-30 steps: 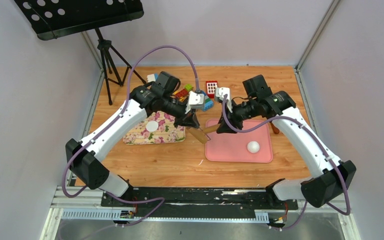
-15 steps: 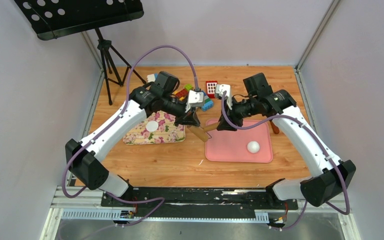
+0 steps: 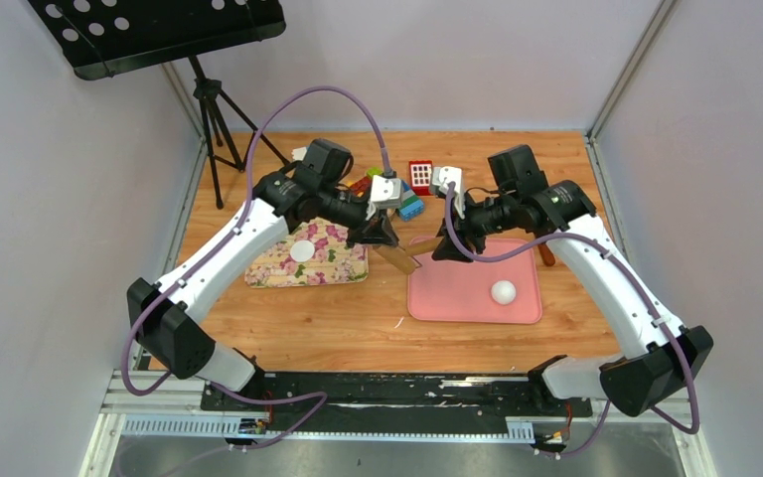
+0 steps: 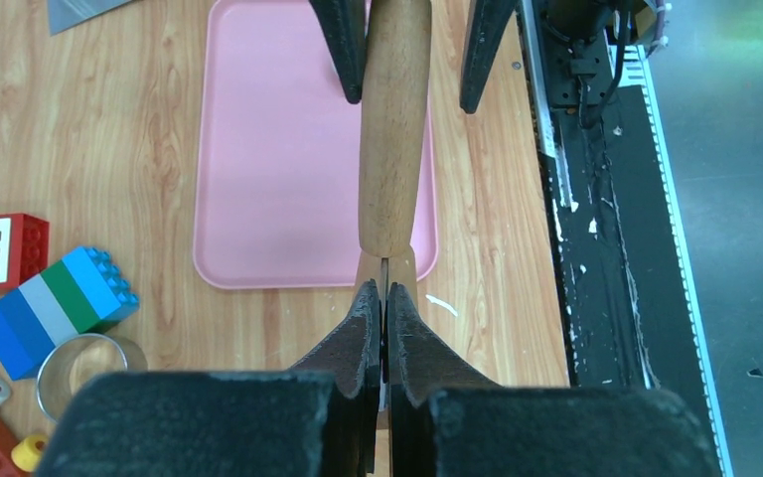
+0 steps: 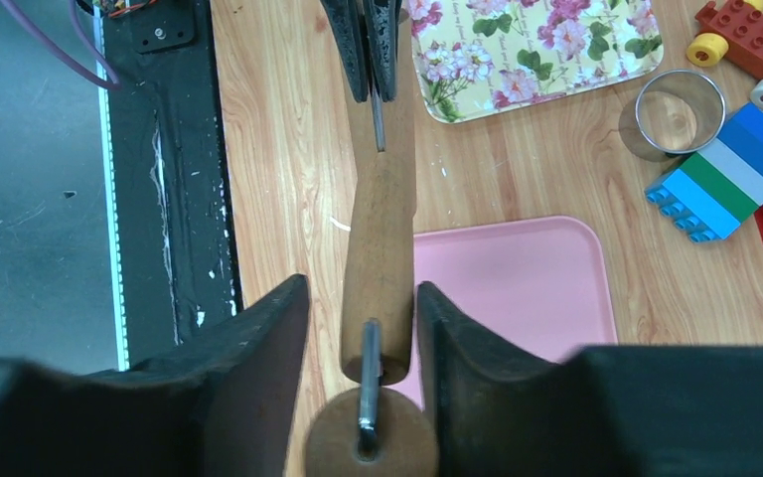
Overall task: Roll out the dumpling wrappers from the dough
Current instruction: Pick up the rolling pin from the center of the board.
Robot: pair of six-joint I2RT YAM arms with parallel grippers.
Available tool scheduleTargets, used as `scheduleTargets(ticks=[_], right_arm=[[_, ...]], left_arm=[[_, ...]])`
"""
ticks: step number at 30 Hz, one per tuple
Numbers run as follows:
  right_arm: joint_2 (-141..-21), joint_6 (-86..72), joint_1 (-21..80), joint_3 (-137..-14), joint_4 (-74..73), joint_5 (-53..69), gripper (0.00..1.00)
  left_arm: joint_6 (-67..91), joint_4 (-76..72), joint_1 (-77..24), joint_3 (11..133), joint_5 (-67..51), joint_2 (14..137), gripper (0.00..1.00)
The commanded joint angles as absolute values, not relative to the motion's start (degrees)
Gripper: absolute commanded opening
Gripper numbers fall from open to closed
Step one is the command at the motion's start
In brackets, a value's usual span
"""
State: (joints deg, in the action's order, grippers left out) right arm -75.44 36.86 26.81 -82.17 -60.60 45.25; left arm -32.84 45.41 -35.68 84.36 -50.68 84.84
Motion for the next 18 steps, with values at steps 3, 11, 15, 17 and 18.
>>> scheduleTargets(ticks=[3,11,15,17,18], right_arm=[[-74.8,38.6,26.5,-84.1,-60.9,46.7,0.18],[-75.3,39.0,26.4,-85.7,-61.8,46.7,0.0],[-73.2,37.3,26.4,-85.4,-59.7,42.4,0.0],[-71.6,36.7,26.4,-85.3,-58.4,38.4,0.0],[-71.0,36.8,26.4,-85.3,-58.5,36.2,0.0]], left_arm=[[-32.3,42.9,-35.1,85.0,-53.7,82.0,0.0],[-32.0,43.4,-35.1,85.7,-53.5,82.5,0.0],[-30.6,42.1,-35.1,85.6,-52.1,82.3,0.71],[-29.2,40.2,-35.0,84.9,-51.1,81.6,0.99],[-28.7,39.2,-34.9,84.3,-50.5,81.1,1.0]])
